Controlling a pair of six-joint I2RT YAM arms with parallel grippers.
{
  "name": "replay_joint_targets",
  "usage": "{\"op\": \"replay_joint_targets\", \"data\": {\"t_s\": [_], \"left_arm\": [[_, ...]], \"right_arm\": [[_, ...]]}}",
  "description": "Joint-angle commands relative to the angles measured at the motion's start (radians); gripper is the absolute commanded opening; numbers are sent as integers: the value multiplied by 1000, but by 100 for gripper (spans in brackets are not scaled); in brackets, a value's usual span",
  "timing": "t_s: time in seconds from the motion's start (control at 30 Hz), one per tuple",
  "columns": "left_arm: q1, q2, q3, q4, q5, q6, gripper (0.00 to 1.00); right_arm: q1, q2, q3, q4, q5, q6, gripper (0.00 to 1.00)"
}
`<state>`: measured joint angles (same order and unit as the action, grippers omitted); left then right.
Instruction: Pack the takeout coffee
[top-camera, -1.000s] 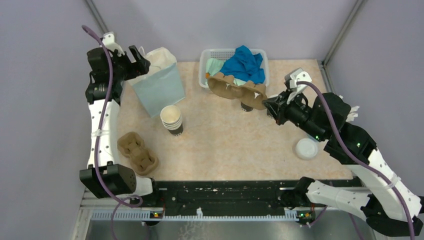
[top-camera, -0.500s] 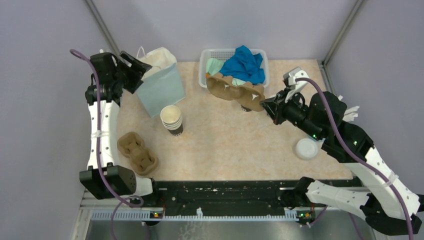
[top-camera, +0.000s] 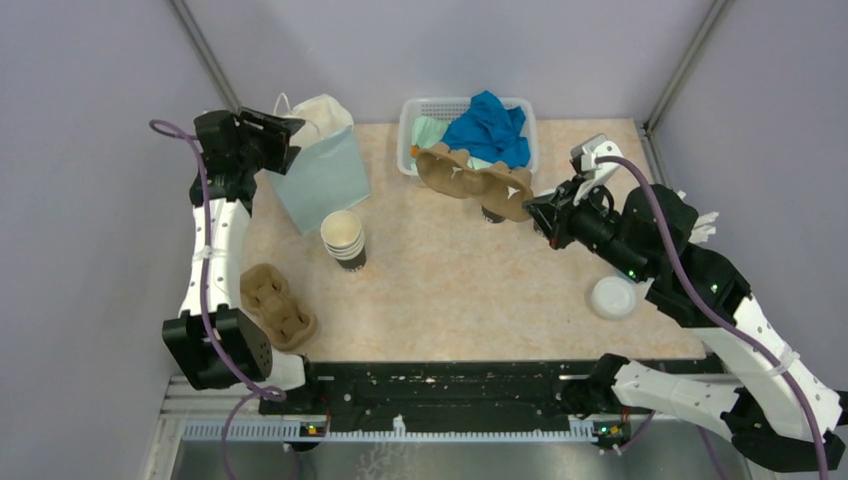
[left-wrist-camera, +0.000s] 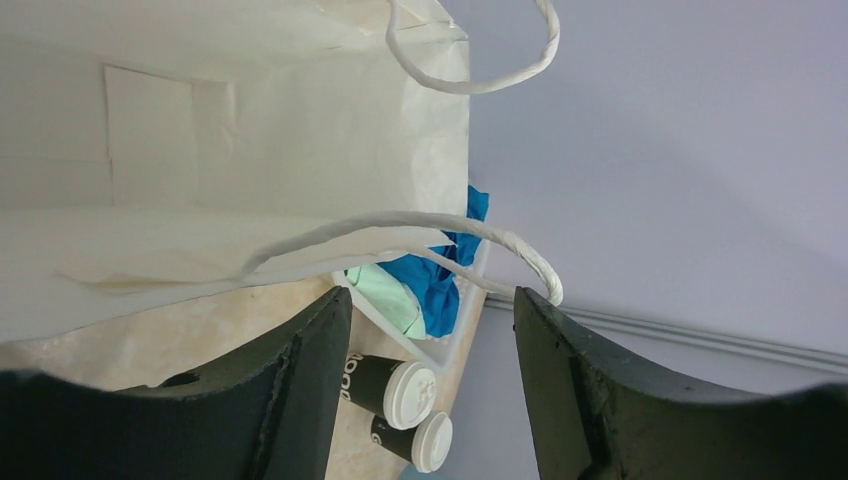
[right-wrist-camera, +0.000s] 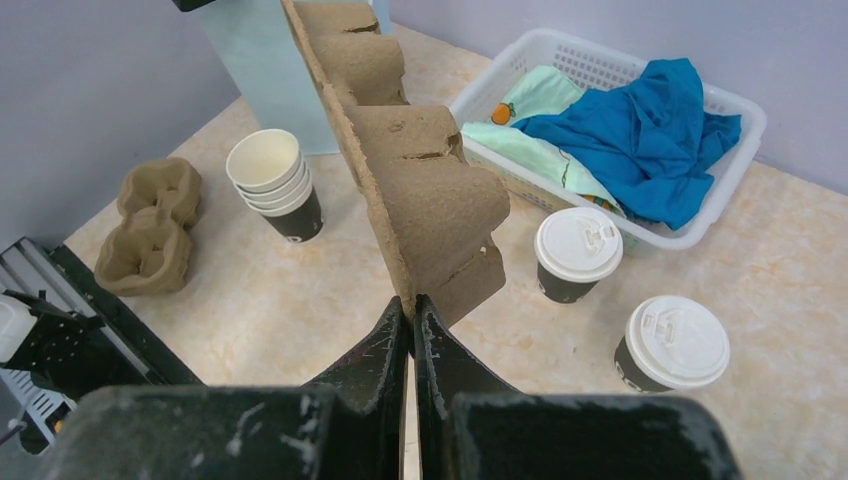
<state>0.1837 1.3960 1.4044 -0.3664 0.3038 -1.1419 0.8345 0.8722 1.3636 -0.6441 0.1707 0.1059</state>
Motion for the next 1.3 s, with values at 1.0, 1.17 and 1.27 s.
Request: {"op": "replay_joint_targets", "data": {"t_s": [1.0,1.17,1.27], "left_arm": [[4,118,15,705,95,-424,1],[-11,379,403,812,211,-494,0],[-44,491,627,816,260,-546,0]], "right_arm": [[-8,-36,40,37,47,-16,0],[-8,-52,37,38,58,-6,0],[-8,-69,36,48,86,5,0]]}}
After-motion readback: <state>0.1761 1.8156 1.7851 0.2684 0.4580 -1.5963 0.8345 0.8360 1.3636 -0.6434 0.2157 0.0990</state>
